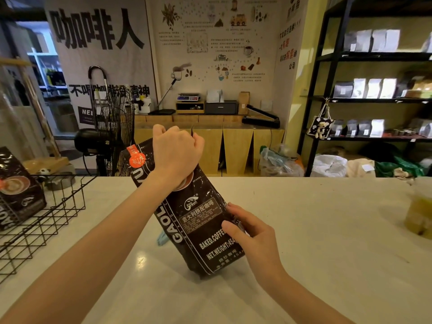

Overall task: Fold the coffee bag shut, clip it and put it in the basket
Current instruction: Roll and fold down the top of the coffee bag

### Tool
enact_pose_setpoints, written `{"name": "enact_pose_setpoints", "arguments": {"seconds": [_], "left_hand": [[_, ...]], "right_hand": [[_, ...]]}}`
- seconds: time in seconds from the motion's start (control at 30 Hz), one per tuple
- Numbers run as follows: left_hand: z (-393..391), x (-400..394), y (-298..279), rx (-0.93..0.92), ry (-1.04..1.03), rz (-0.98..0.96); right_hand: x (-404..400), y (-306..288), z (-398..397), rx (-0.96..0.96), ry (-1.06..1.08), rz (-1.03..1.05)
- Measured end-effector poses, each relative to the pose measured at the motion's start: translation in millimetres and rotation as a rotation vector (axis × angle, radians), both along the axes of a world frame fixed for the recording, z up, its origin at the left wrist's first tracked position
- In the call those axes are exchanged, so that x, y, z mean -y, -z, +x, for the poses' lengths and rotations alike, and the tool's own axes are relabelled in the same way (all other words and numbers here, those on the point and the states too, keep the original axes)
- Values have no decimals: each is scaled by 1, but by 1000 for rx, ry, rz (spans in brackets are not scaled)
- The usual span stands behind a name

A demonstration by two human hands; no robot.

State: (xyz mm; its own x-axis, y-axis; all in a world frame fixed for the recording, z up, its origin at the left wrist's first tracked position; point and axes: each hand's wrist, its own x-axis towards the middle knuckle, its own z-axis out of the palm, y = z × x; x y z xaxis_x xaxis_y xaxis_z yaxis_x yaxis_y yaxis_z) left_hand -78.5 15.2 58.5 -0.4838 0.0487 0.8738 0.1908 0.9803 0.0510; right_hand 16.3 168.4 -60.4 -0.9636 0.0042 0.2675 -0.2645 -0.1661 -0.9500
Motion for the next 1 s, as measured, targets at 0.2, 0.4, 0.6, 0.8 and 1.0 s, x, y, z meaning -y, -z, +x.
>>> {"name": "enact_pose_setpoints", "arguments": {"seconds": [0.2, 0.4, 0.6, 0.8, 1.0], "left_hand": [[4, -8, -1, -22, 7, -25], [5, -14, -2, -70, 6, -44], [5, -21, -3, -87, 3, -117], [11, -27, -7, -72, 40, -184], [34, -43, -9, -97, 329, -313]], "right_hand": [[7, 2, 0, -21, 131, 20], [5, 2, 3, -51, 149, -3], [6, 5, 5, -63, 112, 33], [-10, -17, -14, -3, -47, 221], [-16, -35, -26, 74, -201, 203]]}}
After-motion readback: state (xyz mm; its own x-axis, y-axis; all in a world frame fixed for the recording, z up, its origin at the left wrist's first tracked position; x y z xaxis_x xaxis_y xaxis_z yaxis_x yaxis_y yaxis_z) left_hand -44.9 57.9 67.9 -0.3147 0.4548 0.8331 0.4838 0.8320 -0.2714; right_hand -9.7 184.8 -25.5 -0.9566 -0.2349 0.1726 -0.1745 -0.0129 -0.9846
